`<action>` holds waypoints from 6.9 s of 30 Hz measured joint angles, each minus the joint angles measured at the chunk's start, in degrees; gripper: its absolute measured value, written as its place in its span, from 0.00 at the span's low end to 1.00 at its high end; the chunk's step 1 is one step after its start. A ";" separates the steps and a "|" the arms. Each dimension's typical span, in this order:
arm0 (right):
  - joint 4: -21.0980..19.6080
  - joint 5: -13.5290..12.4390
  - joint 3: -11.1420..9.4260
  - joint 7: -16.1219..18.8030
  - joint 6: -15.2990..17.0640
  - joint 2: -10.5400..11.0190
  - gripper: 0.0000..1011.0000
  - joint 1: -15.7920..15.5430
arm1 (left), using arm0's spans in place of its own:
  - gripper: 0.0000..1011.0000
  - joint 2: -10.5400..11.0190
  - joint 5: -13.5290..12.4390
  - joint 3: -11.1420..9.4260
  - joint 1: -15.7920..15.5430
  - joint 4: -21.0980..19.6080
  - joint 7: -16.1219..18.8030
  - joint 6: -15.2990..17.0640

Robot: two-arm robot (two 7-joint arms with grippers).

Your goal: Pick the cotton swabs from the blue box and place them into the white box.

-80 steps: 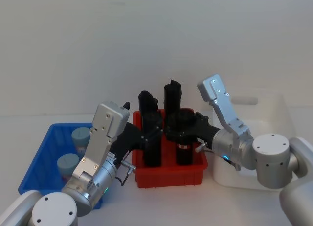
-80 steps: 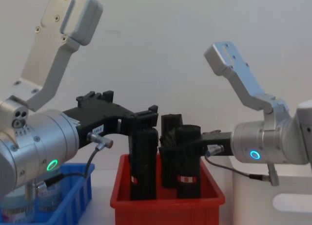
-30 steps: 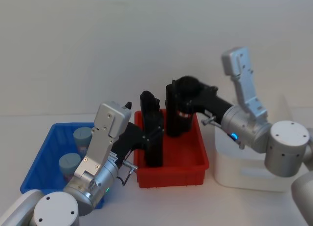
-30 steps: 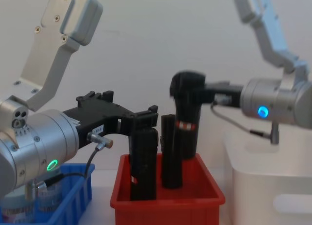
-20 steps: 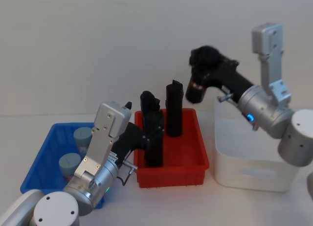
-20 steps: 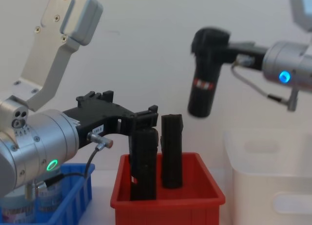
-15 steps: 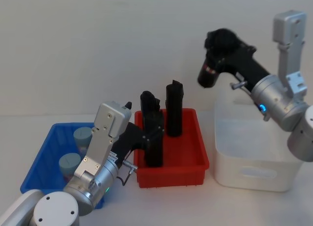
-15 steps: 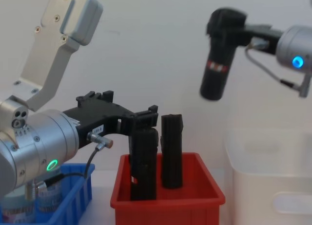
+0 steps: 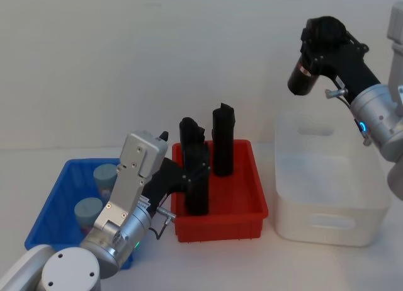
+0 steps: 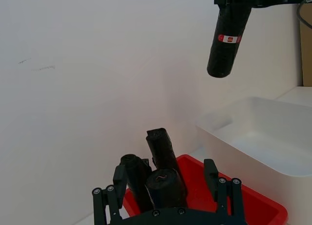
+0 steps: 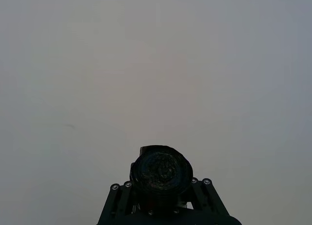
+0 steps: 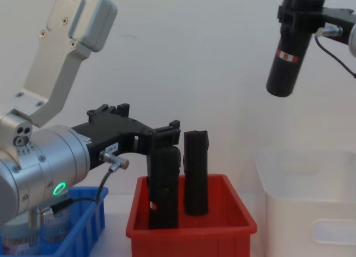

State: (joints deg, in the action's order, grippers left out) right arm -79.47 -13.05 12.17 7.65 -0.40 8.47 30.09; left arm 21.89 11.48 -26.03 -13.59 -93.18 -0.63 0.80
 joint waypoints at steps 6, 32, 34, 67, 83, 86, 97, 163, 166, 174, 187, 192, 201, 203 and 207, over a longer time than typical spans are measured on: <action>-0.18 0.58 -0.14 -1.28 2.76 0.10 0.46 -0.18 | 0.99 0.00 0.00 0.00 0.00 0.00 0.00 0.00; 5.24 4.41 0.91 -0.92 15.36 -0.37 0.77 0.31 | 0.99 0.00 0.00 0.00 0.00 0.00 0.00 0.00; 5.55 4.58 0.96 -0.87 15.83 -0.38 0.82 0.34 | 0.99 0.00 0.00 0.00 0.00 0.00 0.00 0.00; 6.90 5.43 1.17 -0.58 17.93 -0.47 0.99 0.49 | 0.99 11.40 8.71 5.28 11.96 -11.59 14.81 9.65; 6.99 5.49 1.16 -0.59 18.04 -0.46 0.99 0.49 | 0.99 13.55 16.37 7.54 15.98 -7.70 16.57 8.34; 6.99 5.49 1.16 -0.60 18.06 -0.47 0.99 0.49 | 0.99 13.15 16.81 7.79 15.71 -6.22 15.92 7.82; 6.99 5.49 1.16 -0.60 18.07 -0.47 0.99 0.49 | 0.99 11.54 16.27 8.45 13.26 -2.19 12.38 7.15; 6.99 5.48 1.16 -0.59 18.06 -0.46 0.99 0.48 | 0.99 6.73 12.10 9.60 4.56 8.13 1.73 14.81; 6.99 5.48 1.16 -0.59 18.06 -0.47 0.99 0.48 | 0.99 6.68 12.20 9.62 4.54 8.25 1.56 15.02; 6.99 5.48 1.16 -0.59 18.06 -0.47 0.99 0.48 | 0.96 6.60 12.37 9.64 4.50 8.41 1.23 15.40; 6.99 5.48 1.16 -0.59 18.06 -0.46 0.99 0.48 | 0.66 6.53 12.48 9.64 4.46 8.52 0.96 15.68; 6.99 5.48 1.16 -0.59 18.06 -0.46 0.99 0.48 | 0.66 6.50 12.50 9.64 4.45 8.55 0.93 15.71; 6.99 5.49 1.16 -0.59 18.06 -0.47 0.99 0.48 | 0.66 6.48 11.79 9.60 4.48 7.97 0.87 15.83; 6.99 5.48 1.16 -0.59 18.06 -0.47 0.99 0.48 | 0.66 6.52 11.12 9.56 4.51 7.21 0.87 15.84; 6.98 5.48 1.16 -0.59 18.06 -0.46 0.99 0.48 | 0.66 6.65 9.50 9.47 4.59 5.52 0.92 15.81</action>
State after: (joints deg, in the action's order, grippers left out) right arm -72.49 -7.57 13.33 7.06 17.67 8.01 30.58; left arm 28.54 20.98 -16.55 -9.00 -87.66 0.30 16.60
